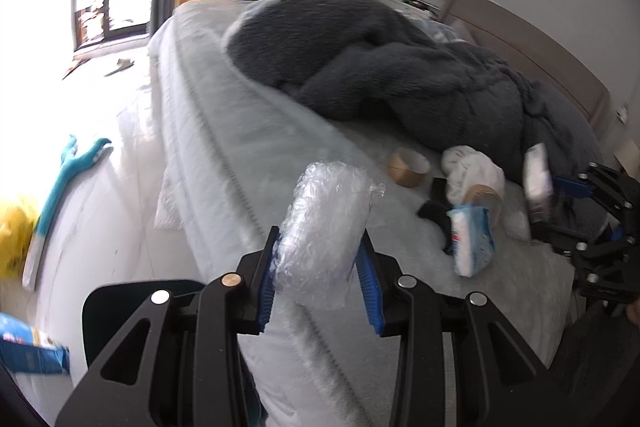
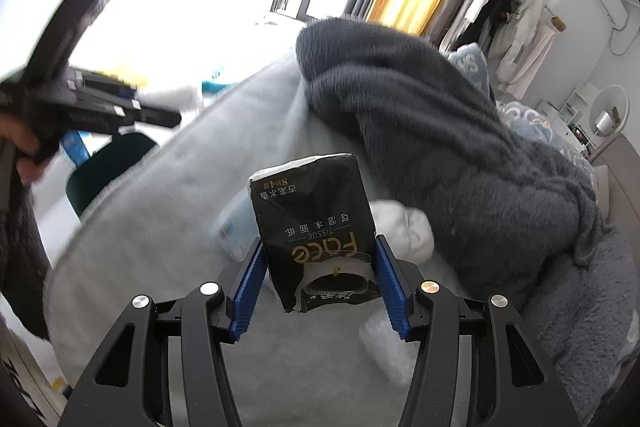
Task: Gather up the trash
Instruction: 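Carry the bubble wrap and tissue pack over the black bin with both tools, then open the left tool over the bin while the right tool releases the tissue pack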
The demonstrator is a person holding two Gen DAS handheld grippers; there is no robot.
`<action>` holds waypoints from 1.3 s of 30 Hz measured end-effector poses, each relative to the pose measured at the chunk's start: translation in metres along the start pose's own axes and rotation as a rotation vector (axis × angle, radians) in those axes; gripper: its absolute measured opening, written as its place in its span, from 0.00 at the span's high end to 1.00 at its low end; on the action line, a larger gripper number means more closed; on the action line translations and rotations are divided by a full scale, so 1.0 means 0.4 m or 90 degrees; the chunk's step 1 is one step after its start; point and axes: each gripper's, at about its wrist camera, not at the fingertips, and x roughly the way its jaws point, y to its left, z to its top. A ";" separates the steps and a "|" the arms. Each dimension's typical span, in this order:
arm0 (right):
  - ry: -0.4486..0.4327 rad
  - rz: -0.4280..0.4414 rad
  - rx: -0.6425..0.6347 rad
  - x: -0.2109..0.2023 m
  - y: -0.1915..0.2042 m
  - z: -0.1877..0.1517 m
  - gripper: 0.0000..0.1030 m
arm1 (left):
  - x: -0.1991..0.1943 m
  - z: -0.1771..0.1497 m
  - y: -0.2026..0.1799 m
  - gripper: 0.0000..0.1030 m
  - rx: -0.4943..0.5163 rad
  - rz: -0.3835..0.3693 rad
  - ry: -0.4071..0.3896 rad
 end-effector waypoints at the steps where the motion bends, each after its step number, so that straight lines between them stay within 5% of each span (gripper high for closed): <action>1: -0.010 -0.001 0.005 -0.010 0.001 0.010 0.47 | -0.002 -0.001 0.010 0.62 -0.009 0.007 0.000; 13: -0.051 0.119 0.108 -0.037 0.093 0.093 0.47 | 0.011 -0.068 0.140 0.62 -0.093 0.093 0.085; 28: -0.008 0.248 0.197 0.050 0.241 0.206 0.47 | 0.026 -0.217 0.338 0.61 -0.152 0.185 0.237; 39: 0.066 0.313 0.191 0.186 0.379 0.283 0.47 | 0.030 -0.308 0.437 0.60 -0.210 0.162 0.324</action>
